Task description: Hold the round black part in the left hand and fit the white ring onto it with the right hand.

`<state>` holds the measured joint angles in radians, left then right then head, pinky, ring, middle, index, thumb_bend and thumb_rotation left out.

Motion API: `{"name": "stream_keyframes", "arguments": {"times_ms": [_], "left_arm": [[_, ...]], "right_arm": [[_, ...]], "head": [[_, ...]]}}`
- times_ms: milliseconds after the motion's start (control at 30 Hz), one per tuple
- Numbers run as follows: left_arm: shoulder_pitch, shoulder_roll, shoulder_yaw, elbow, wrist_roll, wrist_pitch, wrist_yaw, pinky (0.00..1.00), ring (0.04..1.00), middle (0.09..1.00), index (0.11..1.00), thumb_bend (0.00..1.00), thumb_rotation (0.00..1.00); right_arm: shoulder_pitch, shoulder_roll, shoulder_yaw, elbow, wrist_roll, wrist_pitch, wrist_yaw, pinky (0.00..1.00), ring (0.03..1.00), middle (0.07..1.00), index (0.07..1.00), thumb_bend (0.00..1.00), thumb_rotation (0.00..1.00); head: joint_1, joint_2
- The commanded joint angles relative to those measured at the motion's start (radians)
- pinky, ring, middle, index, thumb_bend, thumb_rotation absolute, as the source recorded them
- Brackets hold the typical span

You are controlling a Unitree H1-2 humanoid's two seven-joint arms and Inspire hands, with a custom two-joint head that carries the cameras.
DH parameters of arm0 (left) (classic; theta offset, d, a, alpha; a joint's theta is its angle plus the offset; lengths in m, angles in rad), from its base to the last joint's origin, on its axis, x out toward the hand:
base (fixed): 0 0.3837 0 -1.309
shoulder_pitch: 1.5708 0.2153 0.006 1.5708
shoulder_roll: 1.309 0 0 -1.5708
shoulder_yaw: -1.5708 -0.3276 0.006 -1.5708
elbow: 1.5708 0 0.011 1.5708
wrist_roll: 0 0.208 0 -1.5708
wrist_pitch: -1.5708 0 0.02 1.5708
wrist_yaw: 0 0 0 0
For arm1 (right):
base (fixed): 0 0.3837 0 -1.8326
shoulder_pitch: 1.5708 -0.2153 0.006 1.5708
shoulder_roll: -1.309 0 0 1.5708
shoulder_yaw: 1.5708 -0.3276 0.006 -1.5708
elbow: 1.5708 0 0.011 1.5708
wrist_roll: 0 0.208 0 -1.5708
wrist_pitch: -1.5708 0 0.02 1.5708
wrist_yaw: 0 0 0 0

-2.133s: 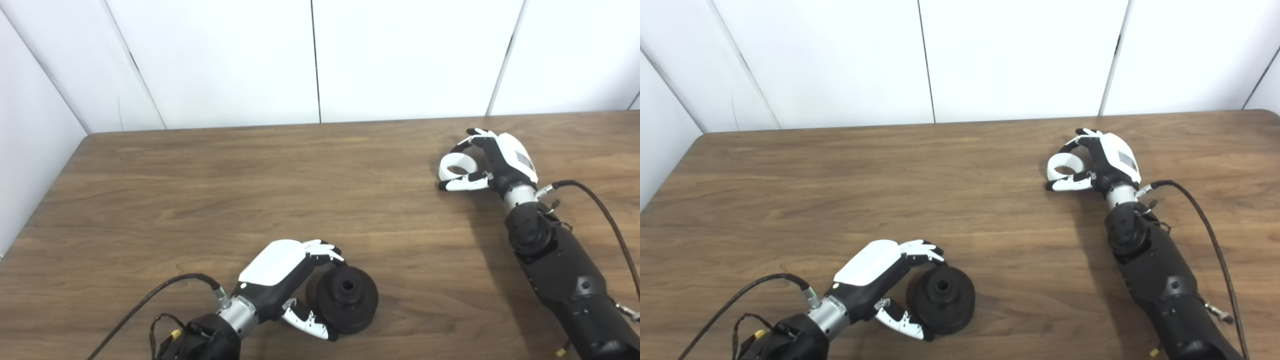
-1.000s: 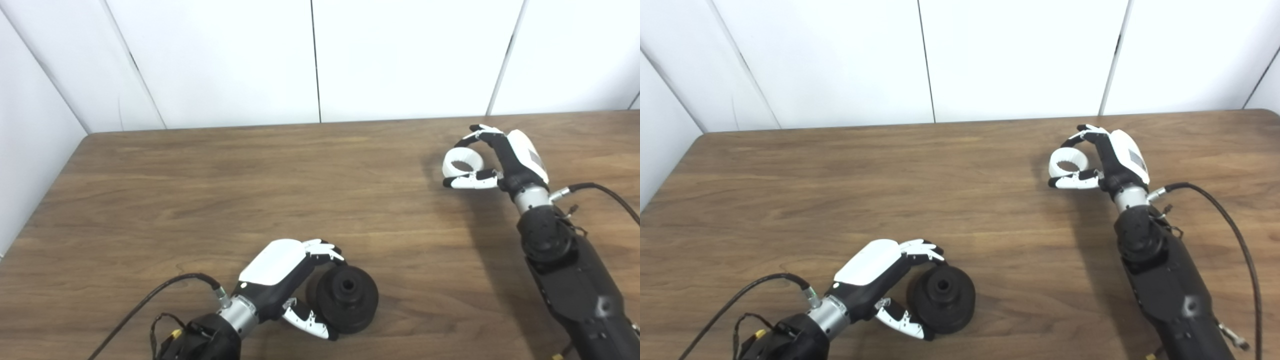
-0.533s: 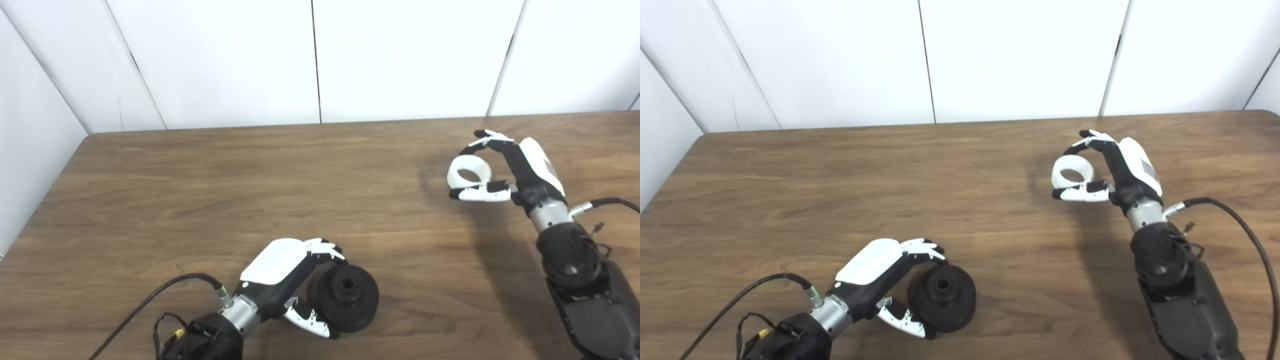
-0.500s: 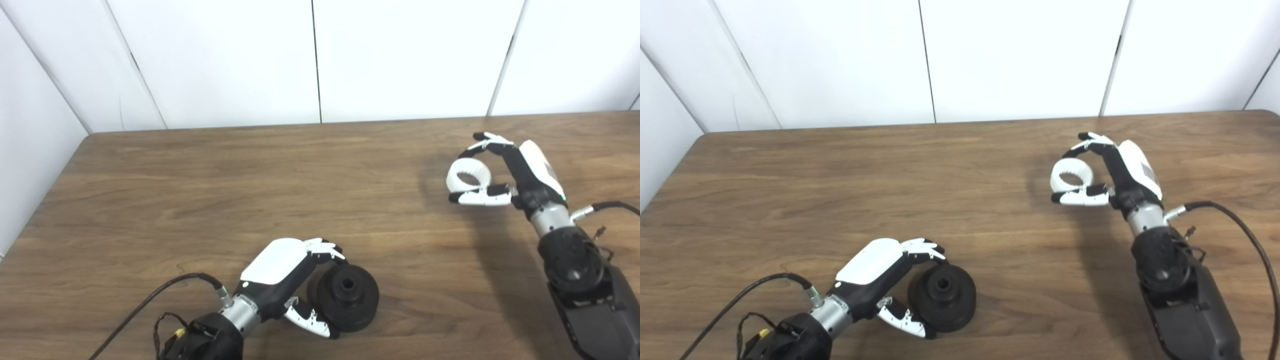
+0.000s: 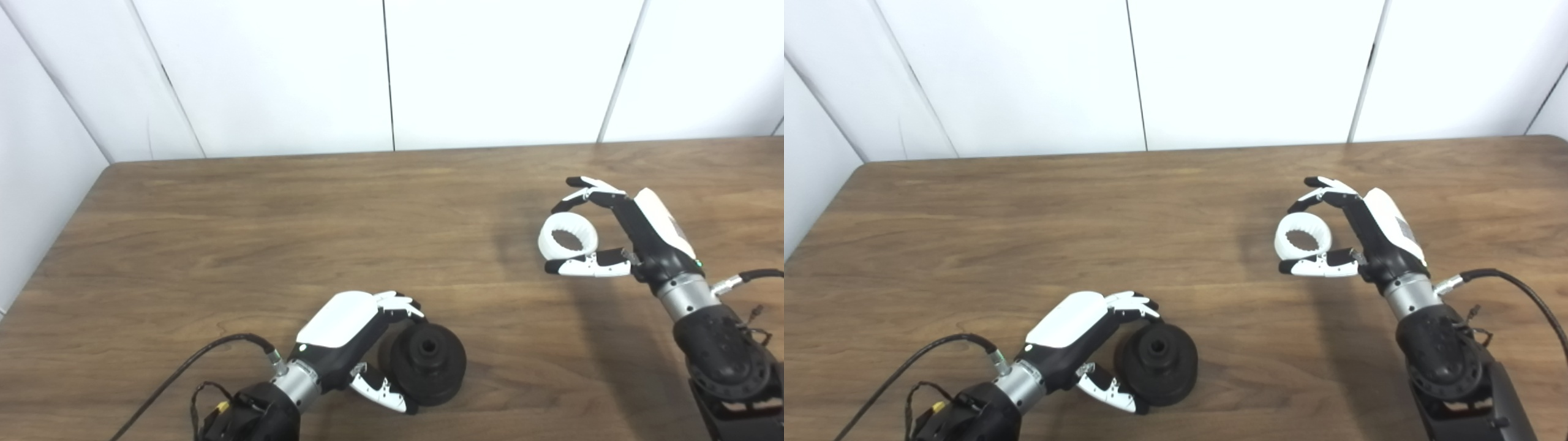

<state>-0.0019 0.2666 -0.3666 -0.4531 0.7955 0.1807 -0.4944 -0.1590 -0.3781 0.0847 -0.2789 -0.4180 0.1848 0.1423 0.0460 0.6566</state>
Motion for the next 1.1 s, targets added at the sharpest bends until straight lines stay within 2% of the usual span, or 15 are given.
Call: {"name": "stream_keyframes", "arguments": {"times_ms": [0, 567, 1067], "left_arm": [[-0.024, -0.002, -0.001, -0.008, 0.013, 0.0, -0.001, 0.85, 0.925, 0.872, 0.702, 0.87, 0.21], [-0.028, -0.006, 0.002, -0.004, 0.008, 0.0, 0.002, 0.85, 0.922, 0.871, 0.695, 0.87, 0.21], [-0.028, -0.006, 0.001, -0.01, 0.009, 0.005, -0.007, 0.85, 0.926, 0.877, 0.702, 0.87, 0.22]], "right_arm": [[-0.007, -0.017, -0.017, -0.061, 0.019, -0.033, 0.006, 0.9, 0.925, 0.869, 0.495, 0.52, 0.16], [0.088, -0.032, -0.004, -0.206, 0.029, -0.053, 0.071, 0.89, 0.935, 0.872, 0.495, 0.52, 0.16], [0.111, -0.011, 0.058, -0.262, 0.001, -0.057, 0.129, 0.88, 0.941, 0.879, 0.495, 0.52, 0.16]], "head": [[0.0, 0.002], [0.002, 0.005], [-0.003, 0.011]]}}
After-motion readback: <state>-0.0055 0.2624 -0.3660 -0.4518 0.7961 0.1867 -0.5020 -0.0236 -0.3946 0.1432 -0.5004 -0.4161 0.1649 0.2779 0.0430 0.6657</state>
